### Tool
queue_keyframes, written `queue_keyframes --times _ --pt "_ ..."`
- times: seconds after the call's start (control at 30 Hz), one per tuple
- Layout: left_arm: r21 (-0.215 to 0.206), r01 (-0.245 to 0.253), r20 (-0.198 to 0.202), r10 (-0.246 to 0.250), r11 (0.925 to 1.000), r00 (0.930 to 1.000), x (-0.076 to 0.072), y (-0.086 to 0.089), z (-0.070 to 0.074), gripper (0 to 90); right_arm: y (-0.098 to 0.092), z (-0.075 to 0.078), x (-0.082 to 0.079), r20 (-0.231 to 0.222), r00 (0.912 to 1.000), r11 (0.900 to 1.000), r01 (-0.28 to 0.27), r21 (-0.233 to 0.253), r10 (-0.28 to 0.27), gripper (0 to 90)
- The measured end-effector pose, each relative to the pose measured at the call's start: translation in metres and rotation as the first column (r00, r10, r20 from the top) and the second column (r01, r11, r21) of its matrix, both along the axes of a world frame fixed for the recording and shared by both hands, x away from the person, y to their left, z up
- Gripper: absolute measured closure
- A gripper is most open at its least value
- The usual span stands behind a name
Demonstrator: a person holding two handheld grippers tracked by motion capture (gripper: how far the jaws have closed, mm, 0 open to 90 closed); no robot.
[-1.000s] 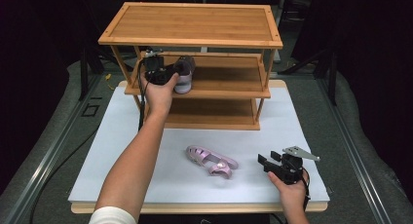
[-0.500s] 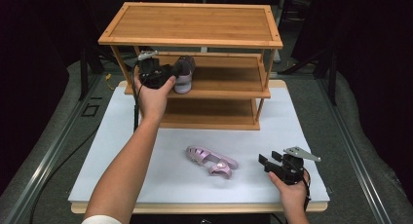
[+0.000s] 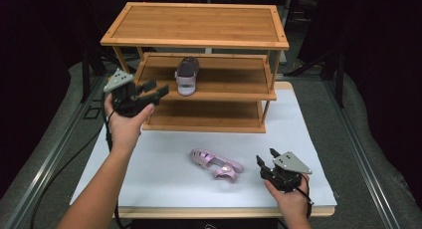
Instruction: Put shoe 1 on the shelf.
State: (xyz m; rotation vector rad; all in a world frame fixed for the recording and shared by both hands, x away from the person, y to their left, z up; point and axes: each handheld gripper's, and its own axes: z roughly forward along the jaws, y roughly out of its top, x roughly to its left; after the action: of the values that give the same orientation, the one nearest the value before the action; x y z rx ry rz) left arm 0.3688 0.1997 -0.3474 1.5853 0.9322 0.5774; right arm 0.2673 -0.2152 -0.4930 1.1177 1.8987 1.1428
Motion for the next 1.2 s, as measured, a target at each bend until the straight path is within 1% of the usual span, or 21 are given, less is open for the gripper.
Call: queue_keyframes --times 0.03,0.07,0.1,0.13,0.17,0.2,0.23,0.27,0.3,0.33,0.47,0.57,0.7,0.93,0.97,1.03,1.07,1.1,1.13,1.17,1.2 --pt "0.000 0.000 0.000 0.000 1.0000 1.0000 0.000 0.000 0.000 47.1 0.000 0.000 0.000 0.000 1.0000 1.000 0.000 0.000 0.000 47.5" --pt "0.005 0.001 0.002 -0.001 1.0000 1.0000 -0.008 0.005 -0.007 47.1 0.007 0.000 0.000 -0.042 0.9976 0.998 -0.053 0.034 0.054 46.9" --pt "0.003 0.001 0.001 -0.001 1.0000 1.0000 -0.016 0.010 -0.015 47.1 0.007 0.000 0.000 -0.042 0.9976 0.998 -0.053 0.034 0.054 46.9" --pt "0.009 0.008 -0.013 -0.007 0.9999 0.9999 -0.033 0.021 -0.037 47.1 0.015 -0.001 0.001 -0.055 0.9913 0.991 -0.116 0.060 0.119 48.8" --pt "0.009 0.008 -0.013 -0.007 0.9999 0.9999 -0.033 0.021 -0.037 47.2 0.015 -0.001 0.001 -0.055 0.9913 0.991 -0.116 0.060 0.119 48.8" --pt "0.006 0.014 -0.031 -0.013 0.9999 0.9994 -0.045 0.031 -0.057 47.3 0.026 -0.002 0.002 -0.063 0.9857 0.988 -0.157 -0.004 0.156 53.4" --pt "0.006 0.014 -0.031 -0.013 0.9999 0.9994 -0.045 0.031 -0.057 47.5 0.026 -0.002 0.002 -0.063 0.9857 0.988 -0.157 -0.004 0.156 53.4" --pt "0.014 0.019 -0.044 -0.018 0.9997 0.9989 -0.051 0.038 -0.074 48.0 0.035 -0.003 0.004 -0.076 0.9809 0.982 -0.183 -0.041 0.179 61.2" --pt "0.014 0.019 -0.044 -0.018 0.9997 0.9989 -0.051 0.038 -0.074 48.2 0.035 -0.003 0.004 -0.076 0.9809 0.982 -0.183 -0.041 0.179 61.2" --pt "0.036 0.000 -0.044 0.002 0.9994 0.9990 -0.055 0.046 -0.092 49.2 0.041 -0.003 0.005 -0.063 0.9781 0.977 -0.202 -0.061 0.198 74.7" --pt "0.040 -0.010 -0.074 0.013 0.9992 0.9972 -0.052 0.056 -0.114 52.0 0.047 -0.001 0.008 -0.083 0.9733 0.970 -0.222 -0.098 0.214 81.3" --pt "0.023 -0.016 -0.089 0.018 0.9996 0.9959 -0.050 0.059 -0.120 52.9 0.048 -0.004 0.011 -0.088 0.9743 0.972 -0.215 -0.092 0.208 81.4" --pt "0.023 -0.013 -0.120 0.016 0.9996 0.9926 -0.047 0.062 -0.125 52.8 0.047 -0.011 0.015 -0.135 0.9679 0.973 -0.222 -0.067 0.212 82.1" --pt "-0.010 -0.046 -0.102 0.045 0.9989 0.9938 -0.049 0.071 -0.120 52.7 0.041 -0.016 0.029 -0.158 0.9631 0.975 -0.222 -0.008 0.218 86.2" --pt "-0.019 -0.053 -0.101 0.051 0.9984 0.9936 -0.048 0.072 -0.120 52.8 0.037 -0.016 0.038 -0.191 0.9665 0.985 -0.173 0.006 0.171 87.9" --pt "-0.023 -0.058 -0.109 0.055 0.9981 0.9926 -0.048 0.074 -0.121 52.8 0.035 -0.017 0.045 -0.213 0.9653 0.988 -0.149 0.025 0.151 88.6" --pt "-0.035 -0.053 -0.116 0.049 0.9980 0.9920 -0.047 0.074 -0.122 52.7 0.030 -0.024 0.061 -0.268 0.9485 0.983 -0.145 0.110 0.170 89.7" --pt "-0.035 -0.053 -0.116 0.049 0.9980 0.9920 -0.047 0.074 -0.122 52.8 0.030 -0.024 0.061 -0.268 0.9485 0.983 -0.145 0.110 0.170 89.7" --pt "-0.036 -0.044 -0.122 0.040 0.9984 0.9917 -0.047 0.073 -0.123 52.7 0.026 -0.031 0.073 -0.307 0.9383 0.982 -0.120 0.145 0.160 89.6" --pt "-0.036 -0.044 -0.122 0.040 0.9984 0.9917 -0.047 0.073 -0.123 52.7 0.026 -0.031 0.073 -0.307 0.9383 0.982 -0.120 0.145 0.160 89.6" --pt "-0.034 -0.034 -0.120 0.030 0.9988 0.9923 -0.047 0.071 -0.123 52.7 0.023 -0.038 0.081 -0.334 0.9313 0.982 -0.093 0.166 0.145 89.8"
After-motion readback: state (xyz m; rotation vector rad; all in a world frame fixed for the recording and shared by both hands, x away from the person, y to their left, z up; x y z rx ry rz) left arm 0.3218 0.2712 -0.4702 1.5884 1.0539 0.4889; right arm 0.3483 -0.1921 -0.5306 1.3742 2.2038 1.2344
